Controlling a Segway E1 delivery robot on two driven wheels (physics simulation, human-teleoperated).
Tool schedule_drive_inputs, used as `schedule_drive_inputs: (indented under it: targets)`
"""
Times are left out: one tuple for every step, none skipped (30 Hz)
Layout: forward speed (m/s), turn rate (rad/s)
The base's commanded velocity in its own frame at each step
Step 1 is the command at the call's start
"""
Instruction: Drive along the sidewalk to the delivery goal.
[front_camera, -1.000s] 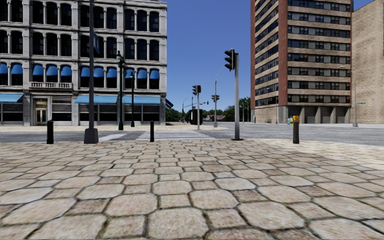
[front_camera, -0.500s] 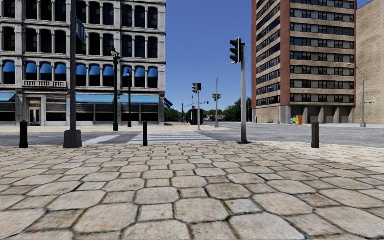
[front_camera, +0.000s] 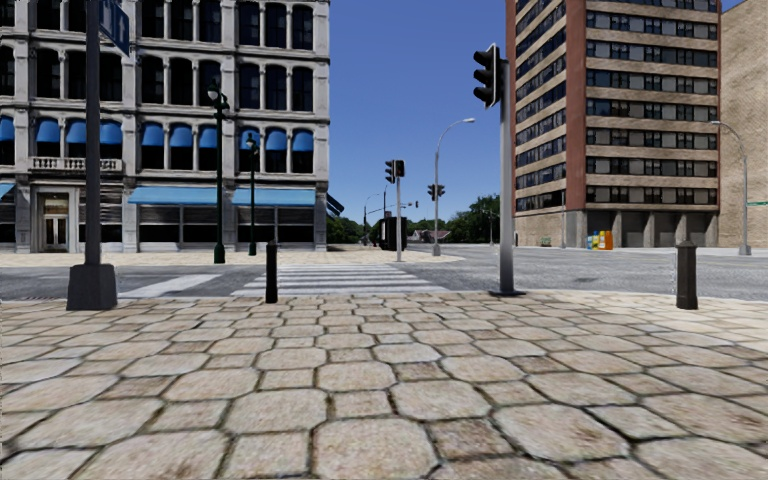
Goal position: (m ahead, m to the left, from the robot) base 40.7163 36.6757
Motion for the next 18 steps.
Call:
schedule_drive_inputs:
  targets:
    - [2.00, 0.00]
    - [2.00, 0.00]
    - [2.00, 0.00]
    - [2.00, 0.00]
    - [2.00, 0.00]
    - [2.00, 0.00]
    - [2.00, 0.00]
    - [2.00, 0.00]
    - [2.00, 0.00]
    - [2.00, 0.00]
    - [2.00, 0.00]
    - [2.00, 0.00]
    - [2.00, 0.00]
    - [2.00, 0.00]
    - [2.00, 0.00]
    - [2.00, 0.00]
    - [2.00, 0.00]
    - [2.00, 0.00]
